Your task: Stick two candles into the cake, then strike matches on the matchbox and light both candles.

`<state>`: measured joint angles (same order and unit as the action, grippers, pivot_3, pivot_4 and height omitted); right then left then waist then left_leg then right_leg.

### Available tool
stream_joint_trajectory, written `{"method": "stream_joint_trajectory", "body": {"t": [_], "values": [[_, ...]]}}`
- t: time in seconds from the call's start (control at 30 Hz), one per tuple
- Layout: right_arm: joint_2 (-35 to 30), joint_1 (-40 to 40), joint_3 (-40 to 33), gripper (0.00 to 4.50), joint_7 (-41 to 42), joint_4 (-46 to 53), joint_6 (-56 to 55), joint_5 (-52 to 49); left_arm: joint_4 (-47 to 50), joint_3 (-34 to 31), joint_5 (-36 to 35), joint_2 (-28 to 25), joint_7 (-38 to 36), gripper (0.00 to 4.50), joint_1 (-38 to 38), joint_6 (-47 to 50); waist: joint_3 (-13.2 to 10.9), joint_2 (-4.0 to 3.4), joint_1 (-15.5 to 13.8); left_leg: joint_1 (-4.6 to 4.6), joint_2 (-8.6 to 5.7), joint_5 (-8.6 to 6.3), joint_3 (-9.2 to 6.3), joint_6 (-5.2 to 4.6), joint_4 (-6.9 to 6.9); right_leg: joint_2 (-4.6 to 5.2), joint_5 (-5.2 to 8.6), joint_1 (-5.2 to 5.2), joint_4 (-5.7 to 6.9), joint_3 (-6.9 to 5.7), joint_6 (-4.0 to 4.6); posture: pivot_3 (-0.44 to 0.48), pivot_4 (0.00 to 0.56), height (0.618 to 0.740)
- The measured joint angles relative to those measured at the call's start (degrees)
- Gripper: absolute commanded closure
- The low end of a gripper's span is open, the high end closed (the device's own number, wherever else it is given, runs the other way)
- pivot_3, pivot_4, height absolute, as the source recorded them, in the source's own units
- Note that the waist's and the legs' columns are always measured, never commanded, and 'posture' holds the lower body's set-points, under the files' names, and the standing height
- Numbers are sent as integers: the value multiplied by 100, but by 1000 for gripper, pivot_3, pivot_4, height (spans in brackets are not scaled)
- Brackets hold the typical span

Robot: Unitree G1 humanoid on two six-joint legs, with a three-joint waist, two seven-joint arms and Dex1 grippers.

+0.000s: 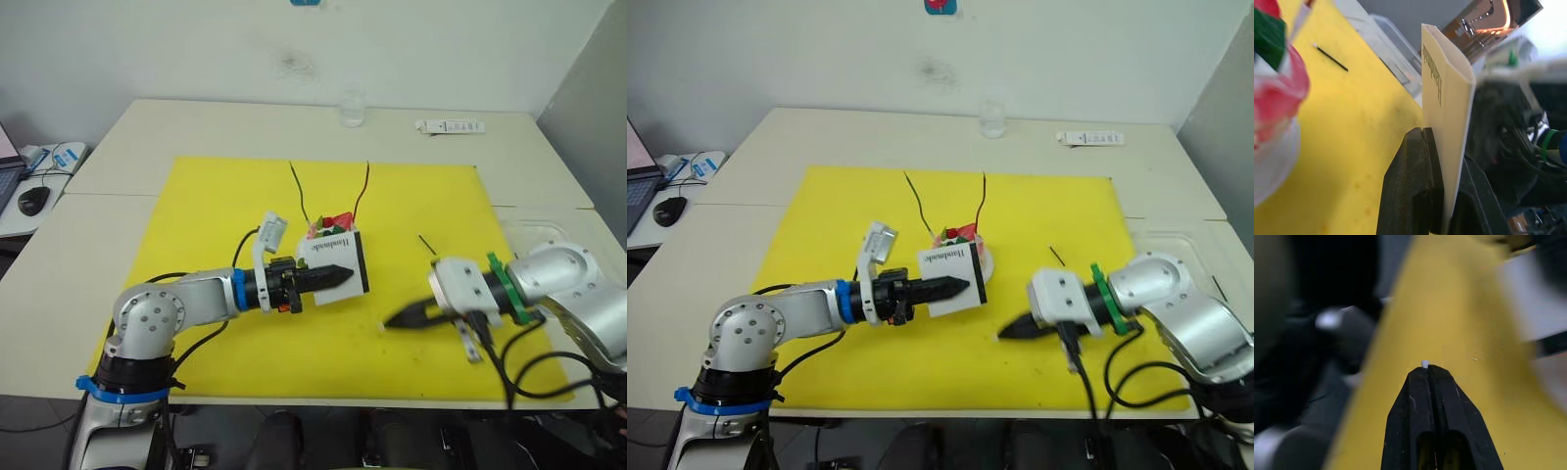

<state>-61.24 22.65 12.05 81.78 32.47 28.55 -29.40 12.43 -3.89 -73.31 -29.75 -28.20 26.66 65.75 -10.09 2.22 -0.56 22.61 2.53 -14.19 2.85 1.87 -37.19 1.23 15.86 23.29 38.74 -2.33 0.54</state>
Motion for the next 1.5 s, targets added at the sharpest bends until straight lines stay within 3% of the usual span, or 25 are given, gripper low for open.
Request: {"method": "stream_joint_trajectory", "body": {"t": [0.1, 0.27, 0.57, 0.93, 1.23, 1.5], "values": [[-190, 151, -354, 4454, 184, -215, -11, -96, -162, -94, 78, 23, -7, 4500, 114, -38, -2, 9, 78, -15, 7, 0, 6, 0, -1, -6, 0, -6, 2, 12, 0, 0, 150, 740], [532, 782, -415, 4454, -424, -1167, -52, 148, -112, -103, 91, 69, -33, 4500, 1, -8, -4, 10, 107, -33, 11, 10, 7, 15, 5, -10, -2, -5, 28, 15, 3, 0, 150, 740], [1124, 1083, -433, 4454, -1001, -1318, 90, 91, 100, -183, 36, -69, -19, 4500, -234, 104, -4, 10, 65, -13, 7, 16, 7, 26, 2, -2, -1, -2, 12, 12, 2, 0, 150, 740], [2060, 1812, -663, 4454, -2029, -1309, 771, -260, 1125, -1016, -931, -1115, 177, 4500, -1828, 389, -5, 8, 77, -20, 8, 12, 4, 20, 14, 5, 2, 1, 22, 8, 11, 0, 150, 740], [3509, 2241, -135, 4454, -3677, -1831, 663, 777, 1506, -1341, -1630, -1322, 784, 4500, -2536, -4, -5, 8, 81, -23, 11, 13, 6, 21, 14, 3, -1, 3, 27, 8, 16, 0, 150, 740], [4233, 2593, 61, 4454, -4368, -2450, 168, 1497, 1513, -1381, -1825, -1514, 917, 4500, -2602, -277, -5, 7, 76, -15, 10, 13, 7, 20, 15, 2, -12, 8, 22, 8, 35, 0, 150, 740]]}}
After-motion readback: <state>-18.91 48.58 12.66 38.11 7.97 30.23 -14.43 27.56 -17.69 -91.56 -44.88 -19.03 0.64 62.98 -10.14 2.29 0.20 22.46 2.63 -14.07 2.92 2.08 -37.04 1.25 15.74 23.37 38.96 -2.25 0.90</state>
